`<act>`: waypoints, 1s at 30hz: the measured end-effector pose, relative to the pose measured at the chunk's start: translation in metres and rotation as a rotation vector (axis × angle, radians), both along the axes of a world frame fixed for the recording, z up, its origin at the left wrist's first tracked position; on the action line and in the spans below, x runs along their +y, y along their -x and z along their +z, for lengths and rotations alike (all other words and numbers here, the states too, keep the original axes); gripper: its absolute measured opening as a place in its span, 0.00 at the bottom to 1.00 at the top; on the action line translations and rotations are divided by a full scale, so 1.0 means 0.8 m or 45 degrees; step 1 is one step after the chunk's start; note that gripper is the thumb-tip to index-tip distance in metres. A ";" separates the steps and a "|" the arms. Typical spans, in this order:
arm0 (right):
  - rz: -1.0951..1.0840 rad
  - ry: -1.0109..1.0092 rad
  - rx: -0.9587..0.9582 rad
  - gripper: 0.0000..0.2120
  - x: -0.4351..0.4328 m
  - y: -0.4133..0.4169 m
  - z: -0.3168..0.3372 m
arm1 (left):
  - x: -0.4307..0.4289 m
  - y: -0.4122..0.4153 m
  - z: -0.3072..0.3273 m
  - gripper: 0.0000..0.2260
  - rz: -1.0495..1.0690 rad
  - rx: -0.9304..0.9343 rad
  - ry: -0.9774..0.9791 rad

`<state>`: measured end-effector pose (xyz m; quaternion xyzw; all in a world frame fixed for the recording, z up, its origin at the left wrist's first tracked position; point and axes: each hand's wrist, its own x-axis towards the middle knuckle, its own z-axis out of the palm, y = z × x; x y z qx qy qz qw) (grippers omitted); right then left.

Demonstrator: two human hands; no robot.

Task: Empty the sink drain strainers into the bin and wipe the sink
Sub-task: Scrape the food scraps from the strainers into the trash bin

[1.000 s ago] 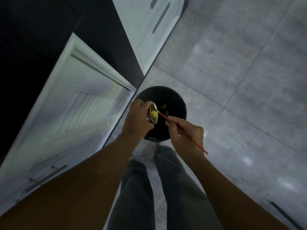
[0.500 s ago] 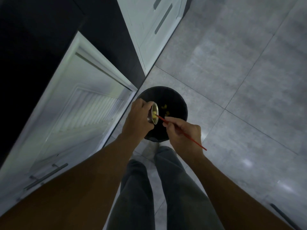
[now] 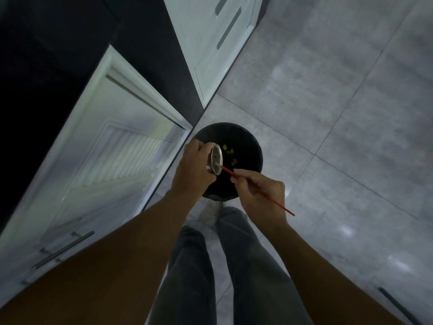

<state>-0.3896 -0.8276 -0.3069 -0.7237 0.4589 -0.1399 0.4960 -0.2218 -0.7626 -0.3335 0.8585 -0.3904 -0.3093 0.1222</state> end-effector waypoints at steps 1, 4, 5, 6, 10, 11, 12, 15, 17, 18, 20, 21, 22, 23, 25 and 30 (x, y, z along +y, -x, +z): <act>-0.060 -0.019 -0.012 0.08 -0.003 0.003 0.002 | 0.001 -0.001 0.001 0.35 0.015 0.011 -0.001; -0.165 0.009 -0.078 0.08 -0.015 0.012 0.018 | 0.007 -0.003 0.009 0.35 0.128 0.076 0.031; -0.161 0.023 -0.094 0.08 -0.020 0.014 0.024 | 0.008 -0.003 0.013 0.35 0.167 0.099 0.046; -0.146 0.029 -0.097 0.08 -0.025 0.016 0.031 | 0.008 -0.002 0.020 0.36 0.200 0.121 0.055; -0.095 0.045 -0.033 0.09 -0.037 0.013 0.056 | 0.007 -0.004 0.064 0.43 0.307 0.202 0.108; -0.077 0.045 -0.010 0.09 -0.038 0.010 0.064 | 0.008 -0.005 0.078 0.44 0.312 0.219 0.125; -0.050 0.051 0.010 0.10 -0.037 0.007 0.073 | 0.011 -0.006 0.094 0.46 0.309 0.230 0.145; 0.091 0.146 -0.005 0.14 -0.033 -0.010 0.118 | 0.027 -0.008 0.144 0.43 0.324 0.230 0.227; 0.261 0.266 -0.056 0.13 -0.027 -0.022 0.158 | 0.039 -0.010 0.179 0.41 0.374 0.217 0.266; 0.343 0.321 -0.064 0.12 -0.023 -0.026 0.178 | 0.046 -0.012 0.199 0.41 0.412 0.209 0.286; 0.456 0.363 -0.044 0.12 -0.013 -0.034 0.216 | 0.061 -0.017 0.237 0.40 0.506 0.176 0.349; 0.493 0.372 -0.036 0.13 -0.007 -0.039 0.234 | 0.071 -0.021 0.255 0.40 0.556 0.144 0.385; 0.525 0.376 -0.053 0.14 -0.001 -0.045 0.252 | 0.082 -0.025 0.274 0.39 0.611 0.104 0.415; 0.559 0.364 -0.103 0.15 0.005 -0.052 0.270 | 0.095 -0.029 0.293 0.39 0.673 0.067 0.440; 0.632 0.326 -0.242 0.16 0.019 -0.074 0.302 | 0.124 -0.039 0.330 0.38 0.774 0.005 0.513; 0.835 0.585 -0.445 0.17 0.060 -0.151 0.358 | 0.206 -0.066 0.398 0.35 0.965 -0.034 0.673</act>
